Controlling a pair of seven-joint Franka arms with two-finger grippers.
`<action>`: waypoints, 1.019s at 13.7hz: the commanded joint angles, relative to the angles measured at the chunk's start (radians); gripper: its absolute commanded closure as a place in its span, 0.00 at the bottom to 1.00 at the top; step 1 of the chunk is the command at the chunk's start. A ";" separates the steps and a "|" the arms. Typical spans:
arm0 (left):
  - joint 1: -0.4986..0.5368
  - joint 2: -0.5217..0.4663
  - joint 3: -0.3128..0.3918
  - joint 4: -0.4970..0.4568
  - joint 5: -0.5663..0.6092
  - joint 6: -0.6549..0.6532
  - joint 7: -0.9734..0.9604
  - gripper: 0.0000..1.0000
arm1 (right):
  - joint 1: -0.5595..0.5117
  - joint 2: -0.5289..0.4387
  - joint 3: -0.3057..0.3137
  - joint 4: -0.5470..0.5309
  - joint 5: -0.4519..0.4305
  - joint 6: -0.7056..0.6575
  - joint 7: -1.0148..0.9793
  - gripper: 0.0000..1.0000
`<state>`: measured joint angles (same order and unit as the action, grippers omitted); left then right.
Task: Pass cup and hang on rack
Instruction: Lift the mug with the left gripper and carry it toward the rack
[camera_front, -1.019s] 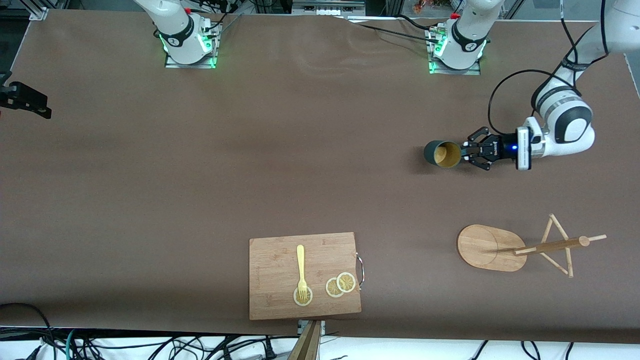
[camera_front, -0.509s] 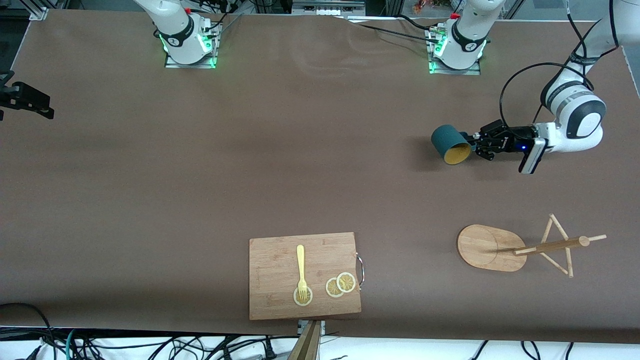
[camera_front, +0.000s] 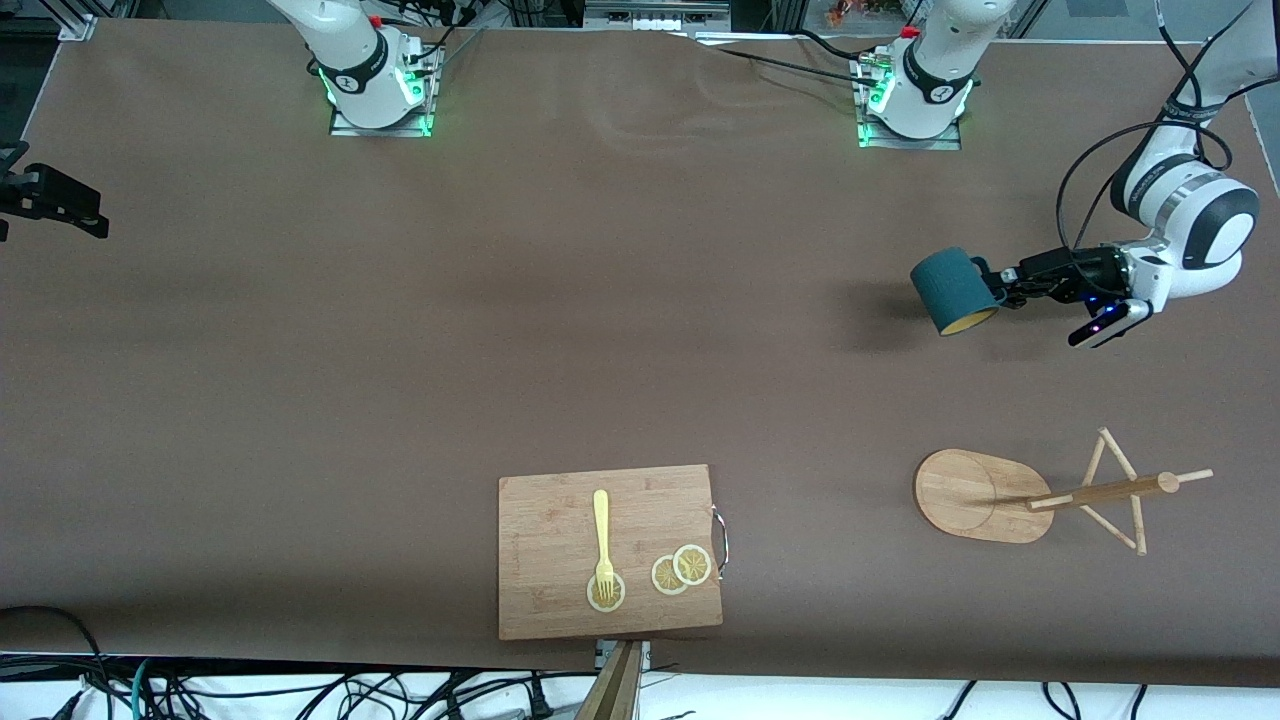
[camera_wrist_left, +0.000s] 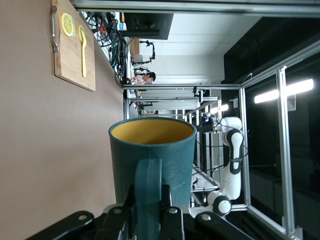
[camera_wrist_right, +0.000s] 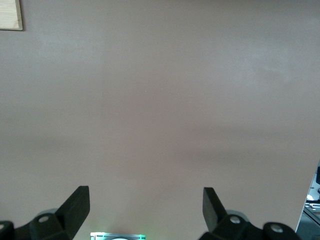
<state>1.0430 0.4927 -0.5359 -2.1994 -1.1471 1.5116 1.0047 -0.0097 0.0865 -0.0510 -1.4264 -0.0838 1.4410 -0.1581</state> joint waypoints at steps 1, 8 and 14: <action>0.031 -0.006 -0.010 0.055 -0.025 -0.050 -0.169 1.00 | -0.009 -0.011 0.008 -0.011 0.016 0.003 0.012 0.00; -0.009 0.041 -0.006 0.280 -0.068 -0.028 -0.592 1.00 | -0.007 -0.011 0.008 -0.011 0.018 0.006 0.012 0.00; -0.035 0.207 0.002 0.478 -0.029 0.080 -0.571 1.00 | -0.009 -0.010 0.008 -0.011 0.030 0.006 0.015 0.00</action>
<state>1.0225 0.6460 -0.5356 -1.7957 -1.1954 1.5653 0.4371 -0.0096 0.0865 -0.0498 -1.4264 -0.0723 1.4413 -0.1567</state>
